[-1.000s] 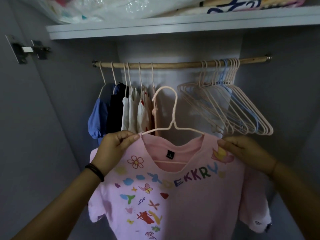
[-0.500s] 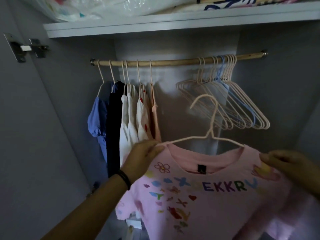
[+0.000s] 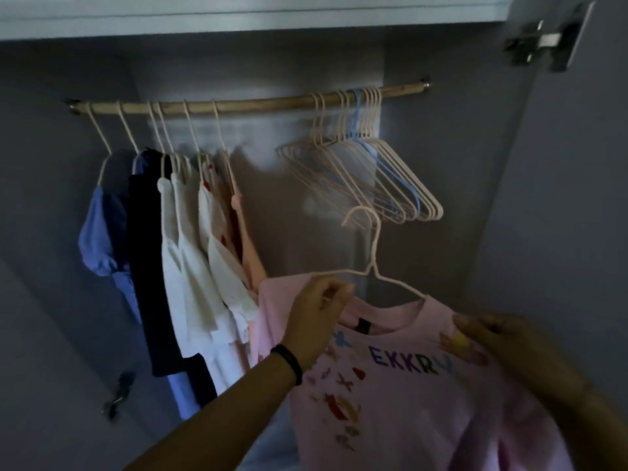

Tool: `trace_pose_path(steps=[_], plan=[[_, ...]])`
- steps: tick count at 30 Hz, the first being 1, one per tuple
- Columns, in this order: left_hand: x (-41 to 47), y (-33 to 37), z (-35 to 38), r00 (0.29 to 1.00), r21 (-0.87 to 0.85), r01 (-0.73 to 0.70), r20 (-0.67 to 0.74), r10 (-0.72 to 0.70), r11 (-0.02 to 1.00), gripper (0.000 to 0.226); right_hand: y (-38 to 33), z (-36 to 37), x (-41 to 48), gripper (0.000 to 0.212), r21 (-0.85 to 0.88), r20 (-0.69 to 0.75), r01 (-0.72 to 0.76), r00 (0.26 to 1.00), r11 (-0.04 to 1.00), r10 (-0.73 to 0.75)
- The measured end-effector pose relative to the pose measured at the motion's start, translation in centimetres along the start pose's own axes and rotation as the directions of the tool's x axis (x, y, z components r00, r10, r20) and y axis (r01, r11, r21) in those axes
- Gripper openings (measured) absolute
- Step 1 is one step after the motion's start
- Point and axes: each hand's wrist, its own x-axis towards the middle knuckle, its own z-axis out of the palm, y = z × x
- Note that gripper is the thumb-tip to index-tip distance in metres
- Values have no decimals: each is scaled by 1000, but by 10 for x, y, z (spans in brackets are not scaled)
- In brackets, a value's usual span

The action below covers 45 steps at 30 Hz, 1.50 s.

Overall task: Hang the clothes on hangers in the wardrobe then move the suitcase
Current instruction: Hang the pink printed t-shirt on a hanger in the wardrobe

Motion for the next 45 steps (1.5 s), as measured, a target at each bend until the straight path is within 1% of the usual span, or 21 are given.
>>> trace_pose_path(steps=[2, 3, 4, 6, 8, 9, 10, 12, 13, 14, 17, 21, 24, 26, 28, 31, 33, 36, 41, 43, 45], plan=[[-4, 1, 21, 989, -29, 80, 126, -76, 996, 22, -5, 6, -3, 93, -16, 31, 9, 999, 1000, -8], [-6, 4, 31, 979, -38, 98, 181, -90, 994, 21, -5, 8, -4, 102, -17, 42, -4, 999, 1000, 4], [-8, 7, 39, 971, -52, 103, 224, -89, 993, 17, -5, 8, -5, 105, 1, 63, -13, 998, 1000, 13], [-10, 16, 53, 963, -78, 88, 262, -65, 993, 12, -5, 10, -6, 90, 64, 104, -35, 994, 997, 29], [-10, 21, 64, 959, -97, 86, 276, -56, 992, 12, -5, 10, -8, 60, 131, 147, -66, 988, 989, 47], [-9, 24, 68, 957, -116, 100, 282, -64, 988, 13, -6, 9, -11, 48, 142, 134, -76, 989, 987, 57], [-9, 25, 71, 954, -133, 122, 289, -79, 984, 14, -8, 7, -14, 47, 144, 112, -86, 991, 986, 71], [-8, 26, 76, 944, -153, 162, 313, -108, 975, 17, -6, 3, -17, 76, 150, 99, -94, 992, 984, 80], [-8, 27, 79, 938, -154, 174, 327, -115, 973, 19, -5, 1, -19, 85, 136, 85, -98, 993, 986, 87], [-8, 27, 81, 933, -157, 184, 338, -123, 970, 21, -5, 0, -22, 80, 111, 65, -97, 994, 989, 90], [-4, 25, 87, 921, -177, 223, 360, -147, 959, 20, 6, -4, -22, 38, 54, 41, -111, 993, 992, 109], [3, 21, 95, 915, -220, 276, 360, -185, 936, 16, 6, -3, -23, 32, 4, 79, -131, 988, 991, 130], [11, 17, 99, 918, -225, 288, 341, -202, 931, 20, 7, -4, -23, 23, -25, 103, -117, 987, 993, 119], [19, 16, 101, 922, -236, 295, 325, -211, 926, 21, 4, -8, -26, 21, 43, 148, -126, 982, 991, 119], [27, 17, 101, 920, -264, 316, 318, -227, 911, 21, 3, -12, -29, 21, 57, 159, -116, 982, 992, 105], [40, 18, 102, 925, -305, 317, 307, -222, 898, 19, 3, -14, -29, 20, 141, 87, -93, 993, 986, 81], [49, 18, 101, 932, -305, 307, 289, -219, 902, 19, 2, -13, -25, 20, 146, 20, -75, 997, 986, 72], [63, 18, 91, 941, -323, 293, 261, -213, 900, 24, -6, -3, -8, 24, 218, -48, -31, 998, 976, 42], [96, 21, 56, 963, -346, 264, 152, -224, 900, 17, -28, 24, 36, 29, 433, 6, 43, 999, 900, -51], [109, 24, 44, 971, -341, 232, 127, -200, 911, 14, -34, 35, 55, 27, 478, -20, 71, 997, 875, -69], [121, 32, 32, 980, -340, 193, 115, -163, 920, 20, -46, 48, 73, 31, 516, -54, 105, 994, 850, -90]])
